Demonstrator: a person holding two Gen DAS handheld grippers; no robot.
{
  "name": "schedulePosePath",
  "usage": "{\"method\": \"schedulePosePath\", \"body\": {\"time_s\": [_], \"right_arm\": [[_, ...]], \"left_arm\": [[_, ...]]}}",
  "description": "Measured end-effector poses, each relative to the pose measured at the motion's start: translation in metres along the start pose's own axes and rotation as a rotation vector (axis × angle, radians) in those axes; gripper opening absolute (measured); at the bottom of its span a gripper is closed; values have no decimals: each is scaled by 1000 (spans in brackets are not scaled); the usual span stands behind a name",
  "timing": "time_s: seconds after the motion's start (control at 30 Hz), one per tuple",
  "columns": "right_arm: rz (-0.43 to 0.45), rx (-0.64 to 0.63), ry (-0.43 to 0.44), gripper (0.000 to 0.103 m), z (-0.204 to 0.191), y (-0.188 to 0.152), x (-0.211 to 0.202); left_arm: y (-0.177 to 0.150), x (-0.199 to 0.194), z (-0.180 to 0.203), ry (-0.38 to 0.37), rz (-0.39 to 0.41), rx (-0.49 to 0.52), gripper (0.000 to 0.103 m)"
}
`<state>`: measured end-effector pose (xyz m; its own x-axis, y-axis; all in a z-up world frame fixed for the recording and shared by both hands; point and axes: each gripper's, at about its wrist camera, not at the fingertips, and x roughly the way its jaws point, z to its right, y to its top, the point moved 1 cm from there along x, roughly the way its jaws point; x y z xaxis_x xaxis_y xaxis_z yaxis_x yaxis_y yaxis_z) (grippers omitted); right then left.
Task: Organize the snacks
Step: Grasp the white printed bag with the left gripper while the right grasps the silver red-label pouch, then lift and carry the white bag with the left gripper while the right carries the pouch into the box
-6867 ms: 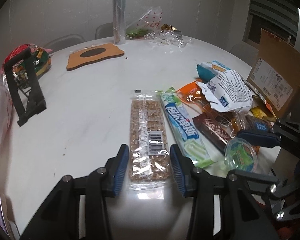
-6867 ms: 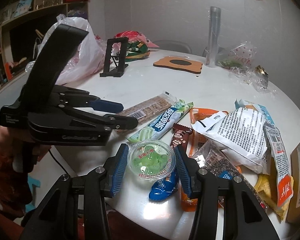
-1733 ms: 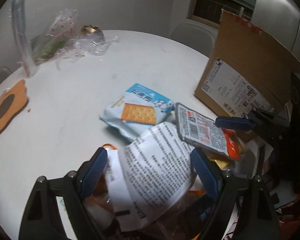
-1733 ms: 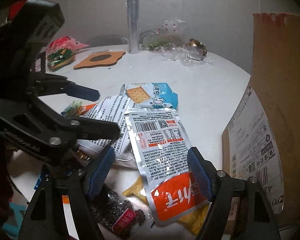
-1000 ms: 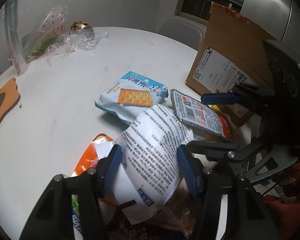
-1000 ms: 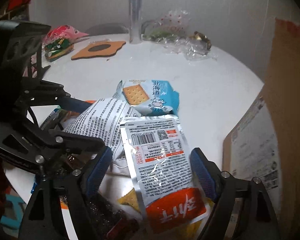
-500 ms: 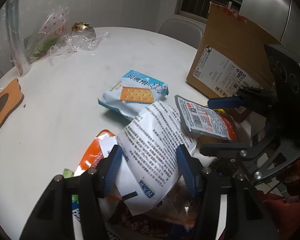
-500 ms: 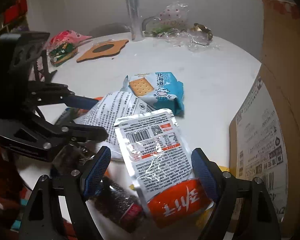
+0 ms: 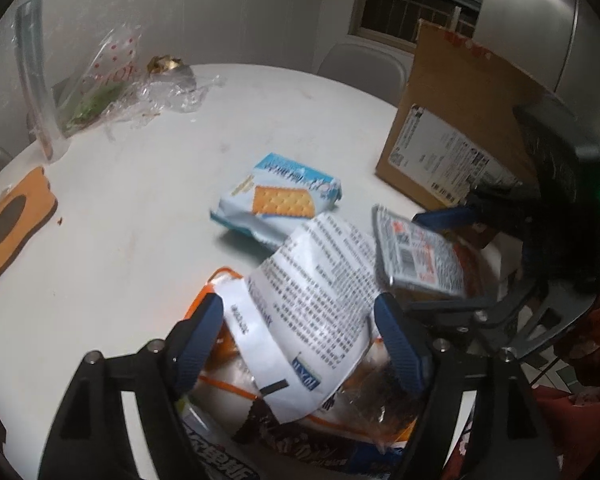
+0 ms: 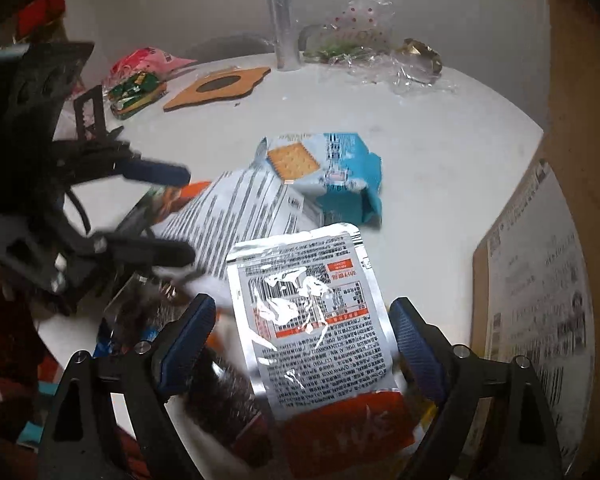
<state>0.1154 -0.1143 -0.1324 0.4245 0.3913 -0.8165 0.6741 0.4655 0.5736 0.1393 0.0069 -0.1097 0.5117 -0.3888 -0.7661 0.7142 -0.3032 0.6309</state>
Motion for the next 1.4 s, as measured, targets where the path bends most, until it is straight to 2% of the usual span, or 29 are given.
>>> {"method": "schedulePosePath", "body": {"time_s": [0.03,0.13,0.23,0.33,0.43,0.77,0.97,1.03,1.1,1.4], "right_arm": [[9,-7,-28,71,-1,-2,-1],[24,1,-54,68,-2,-5,-3],[53,0,-86,65,-4,-8,-8],[64,-4,-92,65,-7,-11,-11],[68,-1,-78,65,-7,-14,-13],[85,6,-58,65,-4,-18,-13],[91,6,-55,65,-4,-21,-11],[99,5,-59,64,-4,-22,-13],[109,2,-70,62,-4,-21,-15],[169,-5,-90,62,-5,-10,-31]], "left_arm": [[2,1,3,-9,-5,19,76],[6,9,10,-33,-31,64,76],[10,19,12,-20,-58,77,76],[13,28,15,-17,-73,105,77],[15,37,18,-15,-104,147,85],[13,53,18,1,-155,187,87],[11,50,17,16,-133,153,72],[10,47,17,2,-121,141,59],[9,42,21,-2,-107,138,52],[4,25,26,18,-65,88,44]]}}
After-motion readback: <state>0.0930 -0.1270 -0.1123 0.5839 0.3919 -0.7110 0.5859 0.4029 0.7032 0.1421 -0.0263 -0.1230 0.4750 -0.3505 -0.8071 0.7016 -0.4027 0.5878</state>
